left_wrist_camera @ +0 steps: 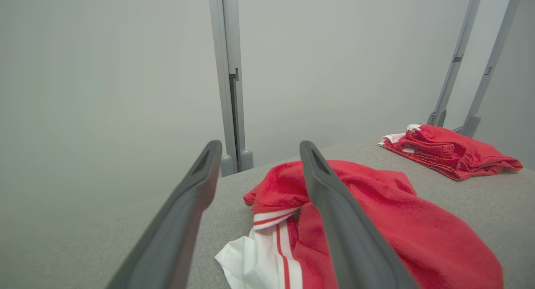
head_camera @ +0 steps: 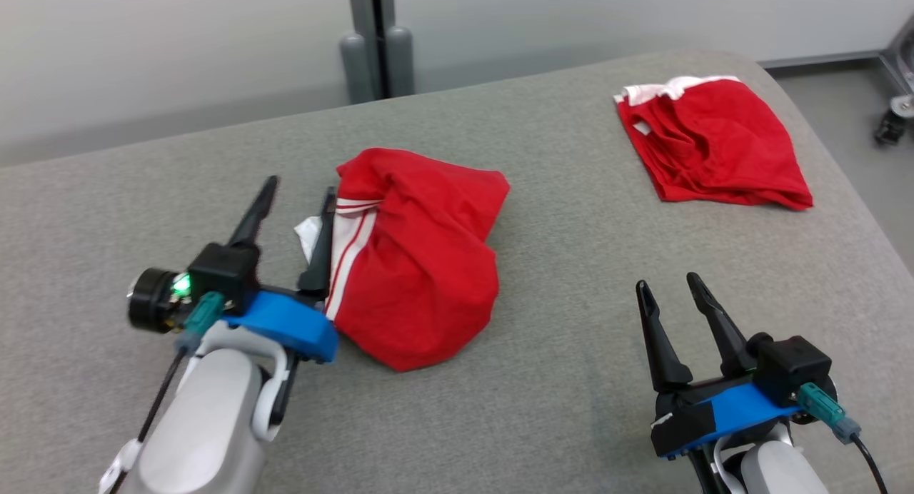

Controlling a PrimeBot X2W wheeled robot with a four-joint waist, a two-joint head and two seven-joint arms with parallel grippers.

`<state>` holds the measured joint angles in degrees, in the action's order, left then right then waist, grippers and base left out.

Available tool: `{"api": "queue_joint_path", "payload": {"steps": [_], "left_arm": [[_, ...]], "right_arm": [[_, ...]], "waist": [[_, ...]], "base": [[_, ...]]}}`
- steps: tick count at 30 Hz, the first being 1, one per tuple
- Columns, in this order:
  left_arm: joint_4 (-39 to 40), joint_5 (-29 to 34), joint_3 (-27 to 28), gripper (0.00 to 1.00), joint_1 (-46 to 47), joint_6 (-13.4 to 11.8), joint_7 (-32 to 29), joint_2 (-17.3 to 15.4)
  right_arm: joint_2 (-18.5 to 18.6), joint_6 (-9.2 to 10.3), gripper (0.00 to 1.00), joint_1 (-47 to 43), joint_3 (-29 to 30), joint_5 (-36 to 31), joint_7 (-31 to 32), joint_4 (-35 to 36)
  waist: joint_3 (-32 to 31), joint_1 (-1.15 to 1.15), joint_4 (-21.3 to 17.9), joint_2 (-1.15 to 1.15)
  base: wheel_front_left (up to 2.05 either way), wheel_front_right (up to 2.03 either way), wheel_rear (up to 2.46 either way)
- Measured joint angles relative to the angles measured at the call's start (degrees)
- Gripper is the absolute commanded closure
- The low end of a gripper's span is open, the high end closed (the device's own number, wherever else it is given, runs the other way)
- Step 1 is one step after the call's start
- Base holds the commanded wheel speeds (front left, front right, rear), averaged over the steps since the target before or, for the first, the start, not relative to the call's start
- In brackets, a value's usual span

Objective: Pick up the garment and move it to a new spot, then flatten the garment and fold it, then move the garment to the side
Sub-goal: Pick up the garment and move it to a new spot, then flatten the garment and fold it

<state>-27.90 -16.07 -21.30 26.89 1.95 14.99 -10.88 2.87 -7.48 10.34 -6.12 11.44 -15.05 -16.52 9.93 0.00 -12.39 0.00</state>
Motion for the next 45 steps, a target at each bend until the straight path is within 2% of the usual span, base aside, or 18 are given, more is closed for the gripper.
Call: {"api": "queue_joint_path", "payload": {"steps": [8,17,29,41,45], "left_arm": [[7.77,0.56,7.68,0.0,-7.24,-2.23,0.01,-1.85],[12.72,2.6,14.12,0.0,-16.77,-3.16,0.01,-1.21],[15.52,5.28,19.81,0.0,-24.28,-1.74,0.01,1.41],[15.63,7.5,22.97,0.0,-29.22,1.97,0.01,4.34],[15.4,8.11,23.87,0.0,-29.26,2.48,0.01,5.14]], "right_arm": [[-0.02,-0.01,0.0,-0.53,1.38,-1.37,0.0,-0.02],[-0.02,0.0,0.0,-1.55,3.77,-2.59,0.0,-0.44],[-0.03,0.0,0.0,-3.61,4.45,-3.12,0.0,-1.32],[-0.02,0.0,0.0,-5.0,3.81,-3.5,0.0,-2.93],[-0.02,-0.01,0.0,-5.25,3.63,-3.5,0.0,-3.27]], "waist": [[-1.75,0.0,4.73,0.0],[-4.33,0.0,10.24,0.0],[-6.7,0.0,13.89,0.0],[-7.82,0.0,13.42,0.0],[-7.96,0.0,13.26,0.0]], "base": [[0.0,0.0,0.0],[0.0,0.0,0.0],[0.0,0.0,0.0],[0.0,0.0,0.0],[0.0,0.0,0.0]]}}
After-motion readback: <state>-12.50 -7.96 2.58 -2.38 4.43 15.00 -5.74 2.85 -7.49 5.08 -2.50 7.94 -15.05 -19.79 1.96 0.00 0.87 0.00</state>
